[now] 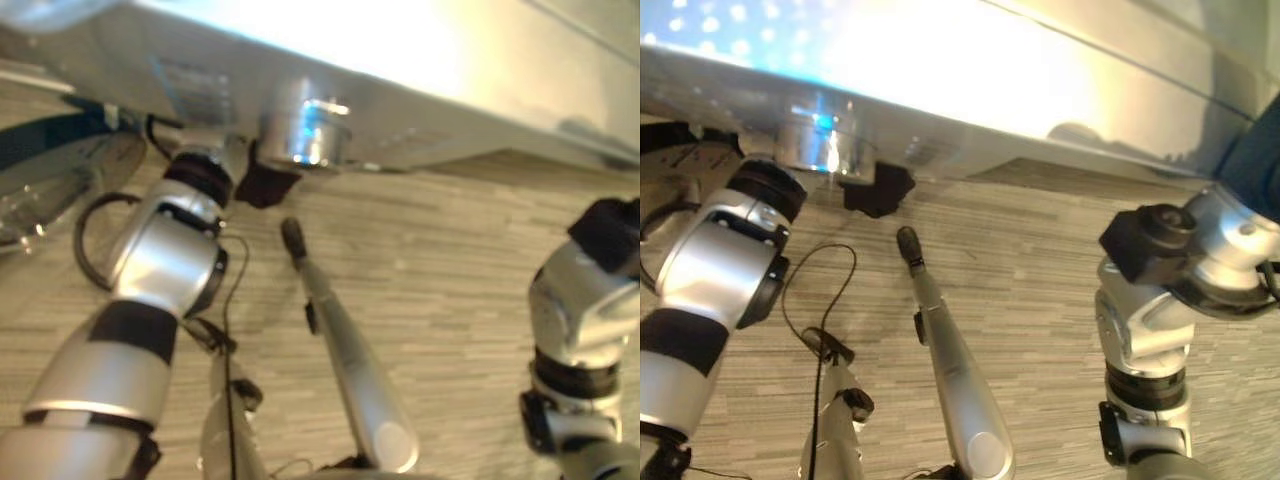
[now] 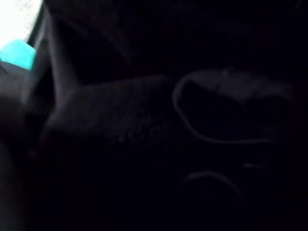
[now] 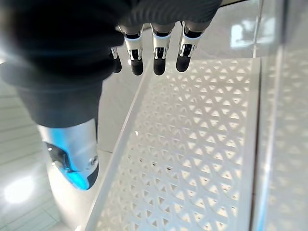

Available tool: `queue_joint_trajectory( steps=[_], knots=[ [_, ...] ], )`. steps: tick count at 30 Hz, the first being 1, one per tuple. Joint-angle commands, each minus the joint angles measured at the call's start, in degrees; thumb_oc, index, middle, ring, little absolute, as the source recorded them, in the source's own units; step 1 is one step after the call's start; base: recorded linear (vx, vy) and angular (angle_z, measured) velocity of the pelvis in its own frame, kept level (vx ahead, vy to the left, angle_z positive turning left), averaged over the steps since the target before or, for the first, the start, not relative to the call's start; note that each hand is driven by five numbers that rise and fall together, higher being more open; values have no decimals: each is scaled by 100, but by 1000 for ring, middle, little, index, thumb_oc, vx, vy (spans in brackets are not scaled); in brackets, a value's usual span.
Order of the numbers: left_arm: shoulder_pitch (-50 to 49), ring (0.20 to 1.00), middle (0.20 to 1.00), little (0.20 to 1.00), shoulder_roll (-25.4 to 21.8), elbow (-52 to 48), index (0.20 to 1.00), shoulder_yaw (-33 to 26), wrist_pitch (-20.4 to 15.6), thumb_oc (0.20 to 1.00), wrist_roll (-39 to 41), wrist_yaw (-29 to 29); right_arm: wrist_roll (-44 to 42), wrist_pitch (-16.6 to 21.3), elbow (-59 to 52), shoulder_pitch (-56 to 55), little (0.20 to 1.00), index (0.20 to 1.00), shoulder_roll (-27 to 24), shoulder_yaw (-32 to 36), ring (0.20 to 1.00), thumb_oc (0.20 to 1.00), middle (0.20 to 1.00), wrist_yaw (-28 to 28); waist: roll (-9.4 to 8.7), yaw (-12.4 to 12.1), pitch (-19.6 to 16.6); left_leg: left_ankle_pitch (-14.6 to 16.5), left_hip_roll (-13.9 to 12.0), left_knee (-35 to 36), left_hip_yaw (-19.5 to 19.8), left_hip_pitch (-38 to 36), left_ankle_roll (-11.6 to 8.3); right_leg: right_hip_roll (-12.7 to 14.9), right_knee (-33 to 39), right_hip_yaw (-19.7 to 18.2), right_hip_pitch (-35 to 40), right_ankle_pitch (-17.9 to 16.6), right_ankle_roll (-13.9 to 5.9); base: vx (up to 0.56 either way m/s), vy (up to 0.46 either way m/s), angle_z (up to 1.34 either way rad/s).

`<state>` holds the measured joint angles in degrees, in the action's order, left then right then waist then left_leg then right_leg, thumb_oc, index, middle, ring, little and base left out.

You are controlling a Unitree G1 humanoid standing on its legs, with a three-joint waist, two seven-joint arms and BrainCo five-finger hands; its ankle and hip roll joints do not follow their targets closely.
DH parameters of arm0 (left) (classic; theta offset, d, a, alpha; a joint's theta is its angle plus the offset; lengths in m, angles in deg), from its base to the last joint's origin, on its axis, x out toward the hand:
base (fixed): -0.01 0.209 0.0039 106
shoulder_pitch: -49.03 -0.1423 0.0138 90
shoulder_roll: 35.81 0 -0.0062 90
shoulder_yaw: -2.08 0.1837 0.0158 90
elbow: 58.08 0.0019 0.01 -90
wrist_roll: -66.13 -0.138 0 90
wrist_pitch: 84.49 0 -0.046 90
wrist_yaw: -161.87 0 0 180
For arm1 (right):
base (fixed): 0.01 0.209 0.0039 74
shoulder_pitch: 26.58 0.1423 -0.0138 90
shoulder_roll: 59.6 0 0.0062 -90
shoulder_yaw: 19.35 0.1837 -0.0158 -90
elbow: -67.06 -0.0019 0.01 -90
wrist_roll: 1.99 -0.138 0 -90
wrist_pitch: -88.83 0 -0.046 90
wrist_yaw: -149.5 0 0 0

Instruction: Grab the laundry basket,head to the washer,open it,put in the laundry and shut it.

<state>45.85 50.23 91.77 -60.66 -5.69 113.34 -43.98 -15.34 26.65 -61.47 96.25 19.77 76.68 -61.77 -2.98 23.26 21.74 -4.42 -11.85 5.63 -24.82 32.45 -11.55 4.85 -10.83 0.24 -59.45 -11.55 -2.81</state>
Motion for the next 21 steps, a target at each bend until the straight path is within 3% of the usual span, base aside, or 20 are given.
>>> queue_joint_trajectory(
  steps=[1,6,10,13,16,17,18,20,21],
  knots=[
    [1930,200,200,200,1076,-2299,200,181,-1312,200,-292,37,139,-422,372,-569,1000,1000,-80,-319,1000,1000,1000,-89,1102,168,-381,171,-1112,-63,219,-1288,-274,-139,-1709,260,-1009,1322,-980,20,-44,13],
    [1536,200,200,200,1452,-3812,200,157,-1699,200,-936,-373,385,-505,124,-867,1000,1000,-87,-116,1000,1000,1000,-22,1183,83,-482,128,-1129,-63,238,-1169,-235,-222,-1759,285,-1154,1359,-943,8,-22,4],
    [1215,200,200,200,1589,-4430,200,-58,-1853,200,-1386,-622,400,-482,103,-996,1000,1000,-105,-51,1000,1000,1000,76,1161,107,-542,129,-1137,-63,254,-1111,-231,-250,-1757,269,-1202,1349,-938,-1,0,-1],
    [1021,200,200,200,1538,-3945,200,-164,-1765,200,-1785,-894,318,-405,248,-818,1000,1000,-117,-161,1000,1000,1000,134,1072,208,-564,128,-1169,-63,241,-1077,-259,-292,-1726,270,-1209,1312,-931,0,0,0],
    [921,200,200,200,1512,-2937,200,22,-1493,200,-1374,-533,-50,-202,398,-653,1000,1000,-217,-405,1000,1000,1000,219,1000,337,-560,104,-1176,-63,243,-1053,-293,-325,-1723,289,-1175,1283,-929,-17,6,2],
    [951,363,363,363,1399,-2365,363,138,-1311,363,-1222,-254,-223,-151,513,-565,1000,1000,-268,-473,1000,1000,1000,272,998,369,-568,112,-1177,-63,237,-1053,-303,-323,-1722,297,-1170,1288,-916,-16,29,4],
    [938,1000,1000,1000,1341,-1855,1000,335,-1020,1000,-1121,28,-335,-131,551,-473,1000,1000,-330,-531,1000,1000,1000,282,1029,377,-573,116,-1178,-63,231,-1054,-313,-322,-1722,309,-1162,1287,-924,-10,40,6],
    [994,1000,1000,1000,1314,-1442,1000,381,-922,1000,-873,332,-432,-159,618,-393,1000,1000,-342,-581,1000,1000,1000,336,1027,405,-565,108,-1181,-63,213,-1058,-323,-332,-1732,316,-1164,1287,-924,0,35,5],
    [940,1000,1000,1000,1240,-877,1000,578,-520,1000,-819,764,-588,-205,656,-341,1000,1000,-390,-650,1000,1000,1000,431,1089,402,-572,72,-1177,-63,198,-1068,-338,-355,-1768,325,-1181,1289,-932,10,34,1]
  ],
)
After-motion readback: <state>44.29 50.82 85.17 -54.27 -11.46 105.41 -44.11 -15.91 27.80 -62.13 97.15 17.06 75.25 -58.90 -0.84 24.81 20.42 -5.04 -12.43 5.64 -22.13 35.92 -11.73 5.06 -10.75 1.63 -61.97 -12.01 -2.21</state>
